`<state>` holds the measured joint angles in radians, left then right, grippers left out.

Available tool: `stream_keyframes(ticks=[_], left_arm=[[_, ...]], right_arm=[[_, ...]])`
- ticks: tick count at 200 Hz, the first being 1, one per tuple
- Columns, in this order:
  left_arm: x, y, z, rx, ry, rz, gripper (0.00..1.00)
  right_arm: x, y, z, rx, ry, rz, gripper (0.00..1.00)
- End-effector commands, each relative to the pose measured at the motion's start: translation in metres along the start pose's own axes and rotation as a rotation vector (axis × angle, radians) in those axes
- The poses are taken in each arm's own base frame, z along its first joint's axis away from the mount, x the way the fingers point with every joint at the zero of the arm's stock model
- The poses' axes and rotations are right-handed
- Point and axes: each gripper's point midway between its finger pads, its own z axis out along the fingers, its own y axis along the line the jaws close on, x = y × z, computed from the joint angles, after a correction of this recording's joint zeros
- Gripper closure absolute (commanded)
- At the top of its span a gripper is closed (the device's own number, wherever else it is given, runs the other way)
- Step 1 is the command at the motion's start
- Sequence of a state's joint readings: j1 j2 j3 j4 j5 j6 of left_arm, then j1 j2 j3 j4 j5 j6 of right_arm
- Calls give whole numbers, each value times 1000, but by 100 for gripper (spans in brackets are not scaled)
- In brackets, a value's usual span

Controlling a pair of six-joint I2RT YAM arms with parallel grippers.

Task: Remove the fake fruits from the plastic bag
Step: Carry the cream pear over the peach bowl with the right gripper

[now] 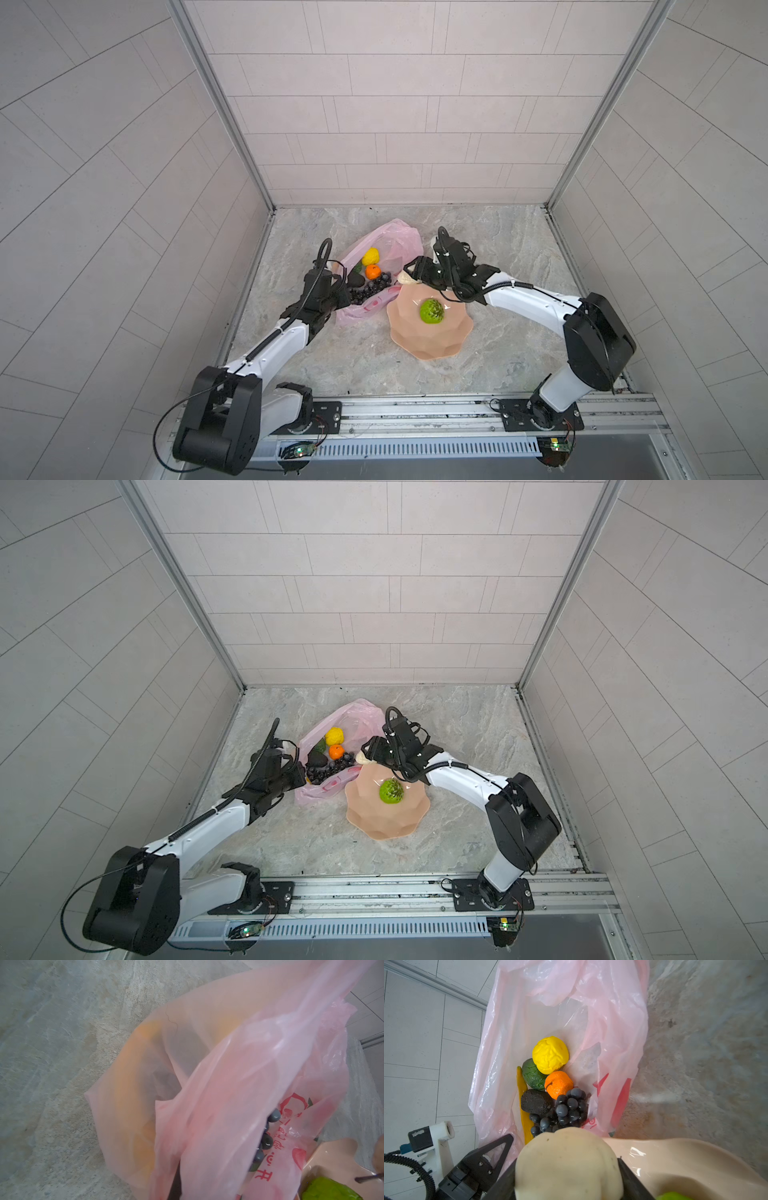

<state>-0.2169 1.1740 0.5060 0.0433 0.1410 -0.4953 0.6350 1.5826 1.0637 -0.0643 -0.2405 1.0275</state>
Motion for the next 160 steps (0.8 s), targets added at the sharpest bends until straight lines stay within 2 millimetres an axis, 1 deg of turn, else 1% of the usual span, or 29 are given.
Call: stream_keyframes(ticks=[1, 22, 40, 64, 73, 94, 117, 140, 145, 146, 149, 160], left_arm=[[-8, -6, -3, 8, -14, 26, 98], [-8, -7, -3, 13, -15, 27, 98], [-8, -8, -4, 18, -15, 25, 98], [-7, -9, -4, 24, -15, 22, 98], [-7, -9, -4, 26, -14, 23, 98], [-7, -10, -4, 27, -13, 25, 98], [-6, -9, -3, 23, -9, 26, 98], [-6, -9, -2, 21, -8, 27, 98], [-5, -9, -2, 23, -8, 28, 98], [-6, -9, -2, 23, -8, 29, 98], [-6, -9, -2, 23, -9, 27, 98], [-5, -9, -2, 23, -6, 28, 98]], right_arm=[[4, -4, -25, 3, -16, -13, 36], [12, -22, -43, 44, -20, -20, 36], [16, -44, -57, 79, -33, 2, 36], [15, -73, -72, 103, -68, 81, 36], [13, -80, -75, 100, -82, 112, 36], [11, -85, -78, 83, -97, 159, 35], [14, -83, -72, 48, -93, 215, 35], [19, -93, -69, 57, -117, 284, 35], [16, -90, -69, 38, -134, 299, 35], [19, -94, -68, 44, -131, 303, 35], [23, -97, -67, 42, -132, 313, 35], [25, -97, -65, 31, -146, 340, 34]])
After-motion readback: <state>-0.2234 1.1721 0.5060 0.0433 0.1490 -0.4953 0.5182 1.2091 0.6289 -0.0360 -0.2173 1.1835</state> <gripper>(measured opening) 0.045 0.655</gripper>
